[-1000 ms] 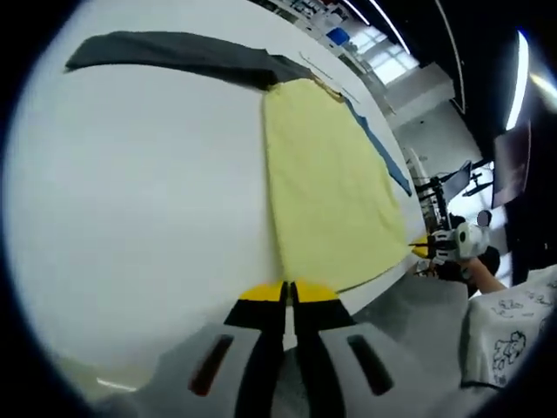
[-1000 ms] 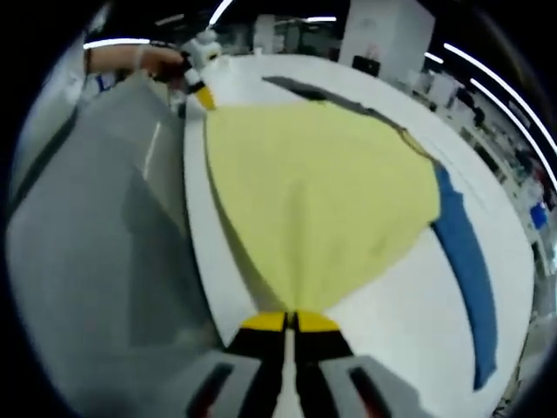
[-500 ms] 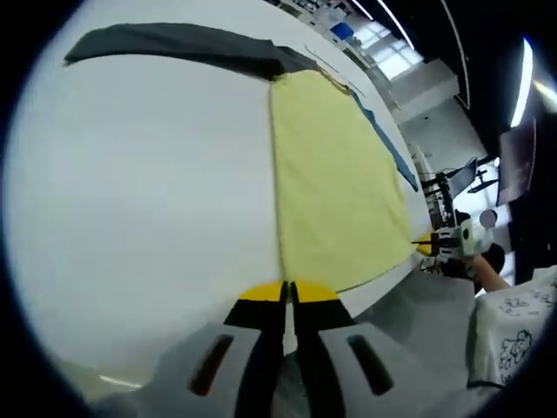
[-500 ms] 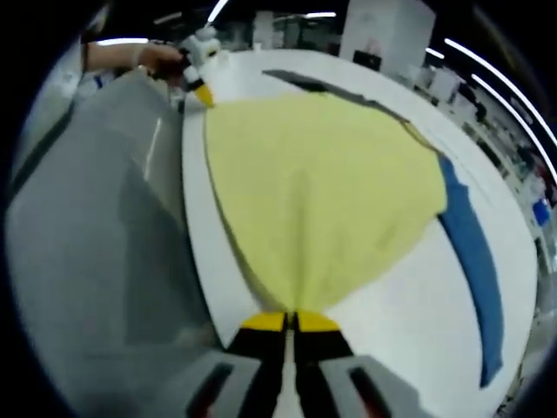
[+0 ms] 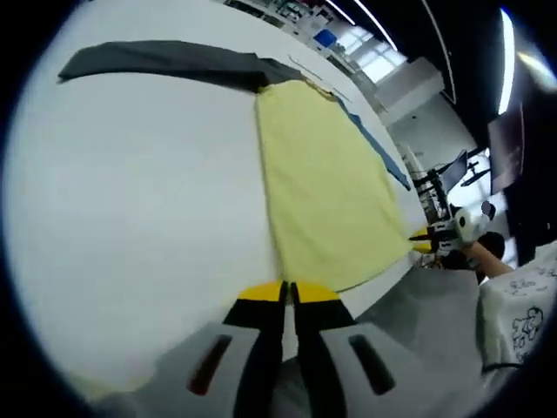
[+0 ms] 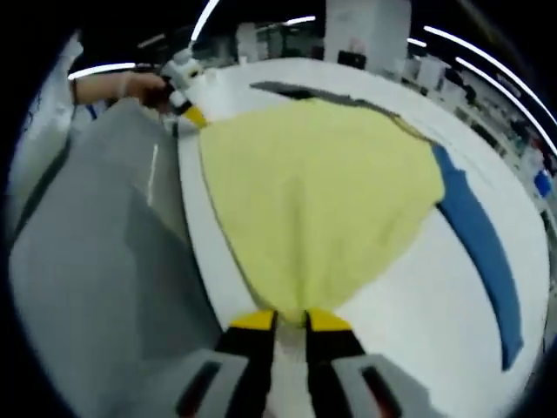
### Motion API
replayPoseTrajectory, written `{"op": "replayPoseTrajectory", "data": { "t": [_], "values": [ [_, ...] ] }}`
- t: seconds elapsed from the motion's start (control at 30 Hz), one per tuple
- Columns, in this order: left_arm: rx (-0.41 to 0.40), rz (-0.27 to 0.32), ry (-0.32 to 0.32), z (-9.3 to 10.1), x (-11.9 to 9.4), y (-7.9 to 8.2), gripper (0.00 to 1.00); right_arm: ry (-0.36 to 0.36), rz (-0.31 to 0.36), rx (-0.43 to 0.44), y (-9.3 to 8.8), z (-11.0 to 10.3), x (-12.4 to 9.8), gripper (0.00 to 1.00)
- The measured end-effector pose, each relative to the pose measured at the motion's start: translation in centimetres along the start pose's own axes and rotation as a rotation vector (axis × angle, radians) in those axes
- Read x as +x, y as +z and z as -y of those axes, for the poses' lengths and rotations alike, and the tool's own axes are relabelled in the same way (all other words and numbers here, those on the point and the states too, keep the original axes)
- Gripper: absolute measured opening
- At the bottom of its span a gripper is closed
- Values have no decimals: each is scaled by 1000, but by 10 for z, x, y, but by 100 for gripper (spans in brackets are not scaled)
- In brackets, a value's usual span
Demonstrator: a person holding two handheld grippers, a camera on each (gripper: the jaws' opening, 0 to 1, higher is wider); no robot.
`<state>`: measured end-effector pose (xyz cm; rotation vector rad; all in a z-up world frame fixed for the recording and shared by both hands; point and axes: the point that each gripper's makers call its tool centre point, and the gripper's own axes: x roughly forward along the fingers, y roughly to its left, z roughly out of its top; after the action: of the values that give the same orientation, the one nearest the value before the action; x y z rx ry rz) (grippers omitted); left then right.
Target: Fold the garment on the visible template until the final outline fits inside the template.
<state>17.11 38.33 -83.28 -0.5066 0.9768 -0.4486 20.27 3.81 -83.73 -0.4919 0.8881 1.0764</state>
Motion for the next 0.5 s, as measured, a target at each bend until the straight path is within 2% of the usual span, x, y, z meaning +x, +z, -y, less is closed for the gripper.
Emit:
{"op": "replayPoseTrajectory", "data": {
  "t": [0.03,0.1,0.17,0.23,0.37,0.4,0.5],
  "values": [
    [20,23,-2,0,-2,5,7,-2,22,19,3,2,-3,24],
    [58,54,1,-1,-5,12,23,-4,64,56,10,5,-7,31],
    [128,98,22,-11,-5,25,40,-8,111,89,18,8,-11,34],
    [192,118,23,-11,-8,35,51,-20,154,136,25,12,-15,40],
    [304,153,28,-12,-12,51,76,-50,230,201,37,23,-21,56],
    [313,154,29,-11,-12,53,79,-61,240,213,37,27,-22,60],
    [413,180,34,-3,-17,67,84,-107,266,230,40,39,-27,71]
  ]
}}
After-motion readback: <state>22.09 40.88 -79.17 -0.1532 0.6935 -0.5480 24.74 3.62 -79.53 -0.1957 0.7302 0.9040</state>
